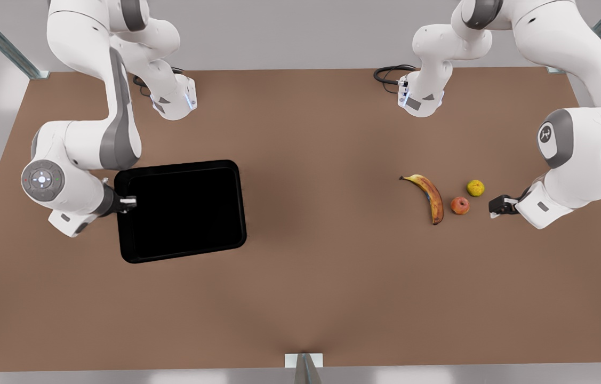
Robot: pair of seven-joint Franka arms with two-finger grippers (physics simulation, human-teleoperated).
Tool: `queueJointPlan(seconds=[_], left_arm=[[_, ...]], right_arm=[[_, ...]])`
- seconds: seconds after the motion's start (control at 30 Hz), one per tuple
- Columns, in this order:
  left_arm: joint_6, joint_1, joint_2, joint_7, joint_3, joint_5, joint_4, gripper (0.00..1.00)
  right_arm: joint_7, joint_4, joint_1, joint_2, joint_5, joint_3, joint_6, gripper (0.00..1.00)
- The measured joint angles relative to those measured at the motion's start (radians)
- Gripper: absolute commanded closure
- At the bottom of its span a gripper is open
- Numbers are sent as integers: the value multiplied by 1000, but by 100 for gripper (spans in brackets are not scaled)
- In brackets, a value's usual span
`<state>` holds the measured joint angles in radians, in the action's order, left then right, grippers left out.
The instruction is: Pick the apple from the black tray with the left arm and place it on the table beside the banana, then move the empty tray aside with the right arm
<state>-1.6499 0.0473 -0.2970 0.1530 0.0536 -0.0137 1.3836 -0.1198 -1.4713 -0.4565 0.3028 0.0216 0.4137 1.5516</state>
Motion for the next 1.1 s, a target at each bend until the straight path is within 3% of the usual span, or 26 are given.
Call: queueJointPlan(seconds=[0.47,1.1], left_arm=[[-11,-3,0,-4,1,-17,2,0],[-12,-3,-2,-6,2,-21,2,0]], right_arm=[[-241,4,131,23,-31,39,-34,80],[-421,-23,151,202,65,45,181,80]])
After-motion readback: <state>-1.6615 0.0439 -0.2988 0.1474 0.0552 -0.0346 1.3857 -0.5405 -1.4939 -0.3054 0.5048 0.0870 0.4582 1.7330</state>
